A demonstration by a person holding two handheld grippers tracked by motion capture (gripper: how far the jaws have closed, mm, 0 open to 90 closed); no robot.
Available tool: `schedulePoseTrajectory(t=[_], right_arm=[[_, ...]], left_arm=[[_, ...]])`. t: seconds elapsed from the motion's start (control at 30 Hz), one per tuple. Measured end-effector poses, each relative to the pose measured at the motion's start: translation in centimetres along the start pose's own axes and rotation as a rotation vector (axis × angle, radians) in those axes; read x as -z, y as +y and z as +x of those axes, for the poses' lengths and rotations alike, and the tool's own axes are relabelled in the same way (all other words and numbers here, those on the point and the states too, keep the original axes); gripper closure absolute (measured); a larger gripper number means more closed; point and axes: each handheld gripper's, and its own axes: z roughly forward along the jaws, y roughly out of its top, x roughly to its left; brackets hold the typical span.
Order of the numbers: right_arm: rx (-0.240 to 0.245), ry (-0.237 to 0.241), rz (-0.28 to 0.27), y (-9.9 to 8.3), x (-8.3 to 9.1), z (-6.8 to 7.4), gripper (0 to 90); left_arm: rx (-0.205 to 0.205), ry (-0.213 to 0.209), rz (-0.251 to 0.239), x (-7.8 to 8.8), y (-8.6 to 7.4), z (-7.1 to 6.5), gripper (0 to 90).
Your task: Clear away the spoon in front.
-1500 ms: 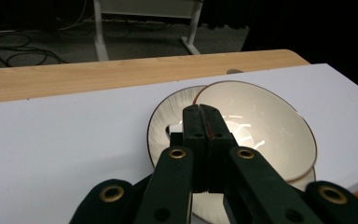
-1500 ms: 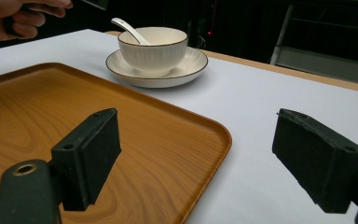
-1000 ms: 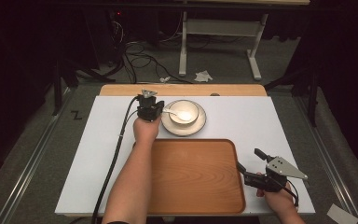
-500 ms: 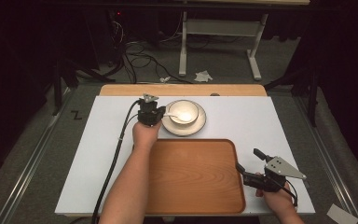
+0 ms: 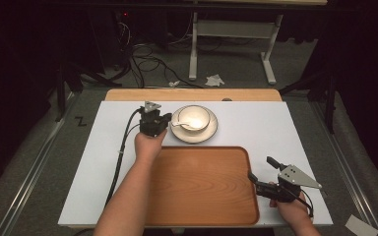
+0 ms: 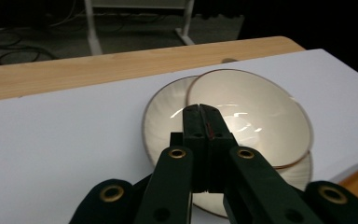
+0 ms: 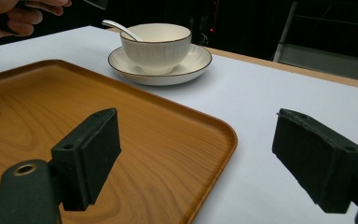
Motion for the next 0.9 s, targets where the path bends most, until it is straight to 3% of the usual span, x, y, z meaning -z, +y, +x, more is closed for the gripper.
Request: schedulePoseTrajectory(t=[0.3,0.4,0.5,0.57,0.77,0.9], right_arm=[[0.010,0.004,0.003,0.0,-0.1,0.2,16.4],[0.009,0.004,0.003,0.0,-0.1,0.2,16.4],[0.005,0.003,0.006,0.0,-0.2,0.1,16.4],[0.009,0.002,0.003,0.0,-0.1,0.1,16.4],[0.003,0.001,0.006,0.0,-0.2,0.0,16.4],[0.010,0.003,0.002,0.0,-0.1,0.1,16.4]], left_arm=[[-0.015,-0.076,-0.040,2.2,-0.6,-0.7,90.0],[-0.013,-0.050,-0.060,2.7,-0.3,-0.1,90.0],[0.022,-0.013,-0.042,2.4,-0.3,1.1,90.0],[0.017,-0.001,-0.021,2.0,-0.5,1.2,90.0],[-0.001,-0.035,-0.007,1.4,-1.5,0.2,89.4],[-0.013,-0.068,-0.010,1.7,-1.7,-0.5,81.6]])
